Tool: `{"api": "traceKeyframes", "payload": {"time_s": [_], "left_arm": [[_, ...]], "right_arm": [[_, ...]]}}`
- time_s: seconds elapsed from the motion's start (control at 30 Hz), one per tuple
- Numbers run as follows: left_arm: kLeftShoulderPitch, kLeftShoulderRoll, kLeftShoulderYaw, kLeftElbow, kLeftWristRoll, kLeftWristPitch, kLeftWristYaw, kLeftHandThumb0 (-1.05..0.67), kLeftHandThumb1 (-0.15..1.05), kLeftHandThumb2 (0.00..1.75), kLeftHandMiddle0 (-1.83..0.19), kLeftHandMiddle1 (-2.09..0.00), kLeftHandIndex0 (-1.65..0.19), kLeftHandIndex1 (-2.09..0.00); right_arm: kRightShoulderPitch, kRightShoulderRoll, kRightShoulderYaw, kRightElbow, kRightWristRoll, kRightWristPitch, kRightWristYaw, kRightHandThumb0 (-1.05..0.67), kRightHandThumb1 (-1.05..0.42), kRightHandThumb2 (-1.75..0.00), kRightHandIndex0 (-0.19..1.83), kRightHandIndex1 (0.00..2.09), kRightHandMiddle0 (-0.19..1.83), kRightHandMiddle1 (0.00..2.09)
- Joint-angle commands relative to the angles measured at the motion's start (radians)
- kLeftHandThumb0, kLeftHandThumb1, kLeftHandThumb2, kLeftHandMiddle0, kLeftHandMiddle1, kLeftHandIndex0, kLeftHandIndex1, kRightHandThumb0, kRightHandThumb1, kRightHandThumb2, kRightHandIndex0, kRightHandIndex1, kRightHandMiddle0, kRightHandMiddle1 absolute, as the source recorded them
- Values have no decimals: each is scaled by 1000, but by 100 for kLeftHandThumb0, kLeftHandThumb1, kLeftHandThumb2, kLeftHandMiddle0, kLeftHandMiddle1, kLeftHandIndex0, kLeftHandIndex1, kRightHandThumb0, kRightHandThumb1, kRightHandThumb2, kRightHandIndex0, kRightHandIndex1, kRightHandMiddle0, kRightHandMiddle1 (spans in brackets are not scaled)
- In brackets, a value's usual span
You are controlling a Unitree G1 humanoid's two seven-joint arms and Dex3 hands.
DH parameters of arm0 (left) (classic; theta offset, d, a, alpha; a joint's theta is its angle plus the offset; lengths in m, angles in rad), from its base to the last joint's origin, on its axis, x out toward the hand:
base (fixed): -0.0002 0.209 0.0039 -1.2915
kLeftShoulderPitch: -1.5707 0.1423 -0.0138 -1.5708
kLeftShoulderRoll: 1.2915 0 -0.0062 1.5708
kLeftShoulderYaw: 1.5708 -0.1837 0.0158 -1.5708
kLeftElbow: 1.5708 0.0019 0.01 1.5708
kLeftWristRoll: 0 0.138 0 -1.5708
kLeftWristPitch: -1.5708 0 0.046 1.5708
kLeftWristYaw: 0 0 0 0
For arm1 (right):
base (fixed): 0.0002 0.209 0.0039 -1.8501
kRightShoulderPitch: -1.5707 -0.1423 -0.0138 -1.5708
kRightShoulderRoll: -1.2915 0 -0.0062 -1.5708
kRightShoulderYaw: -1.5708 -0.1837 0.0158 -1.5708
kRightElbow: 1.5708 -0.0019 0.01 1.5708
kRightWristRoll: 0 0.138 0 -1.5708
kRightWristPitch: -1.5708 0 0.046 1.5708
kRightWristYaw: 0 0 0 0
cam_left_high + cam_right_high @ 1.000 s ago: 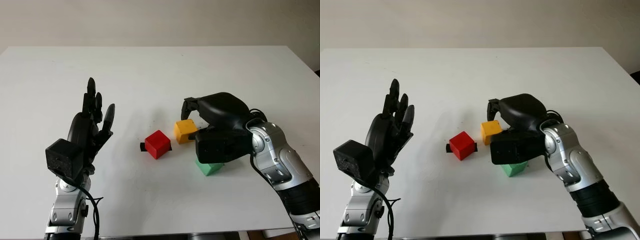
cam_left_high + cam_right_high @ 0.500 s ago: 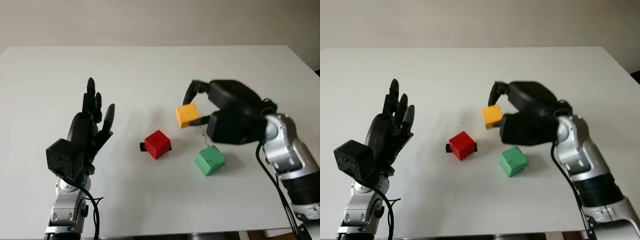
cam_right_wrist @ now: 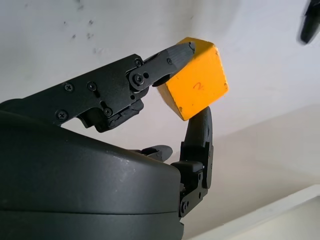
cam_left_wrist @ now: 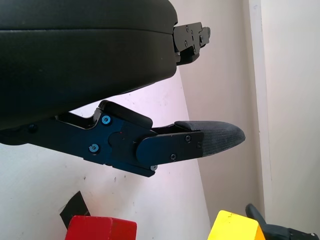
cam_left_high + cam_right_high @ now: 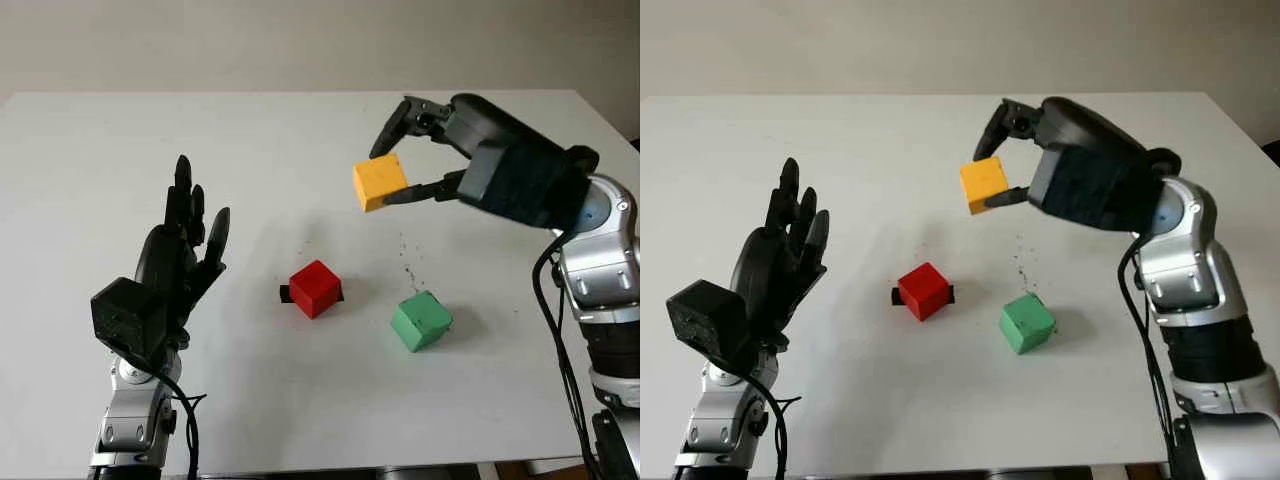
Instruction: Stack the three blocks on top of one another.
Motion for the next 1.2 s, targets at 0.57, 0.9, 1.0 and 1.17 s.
{"api": "traceKeyframes", "payload": {"time_s": [0.57,0.9,1.0,1.17], "left_arm": [[-6,2,13,-26,-28,-12,-17,-72,105,63,14,-5,18,-4],[0,5,13,-37,-26,-5,-18,-72,105,61,15,-5,19,-4],[0,3,14,-36,-28,-10,-16,-71,105,60,14,-5,18,-4],[7,5,12,-38,-24,-11,-16,-72,105,60,14,-5,18,-5]], "right_arm": [[-105,54,93,242,166,-145,182,-49,-91,-5,31,4,38,152],[-137,102,147,338,160,-171,218,-49,-93,-6,29,3,37,152],[-142,114,151,358,163,-177,231,-50,-94,-6,27,3,35,152],[-139,129,153,371,170,-187,249,-51,-94,-6,28,4,35,154]]}}
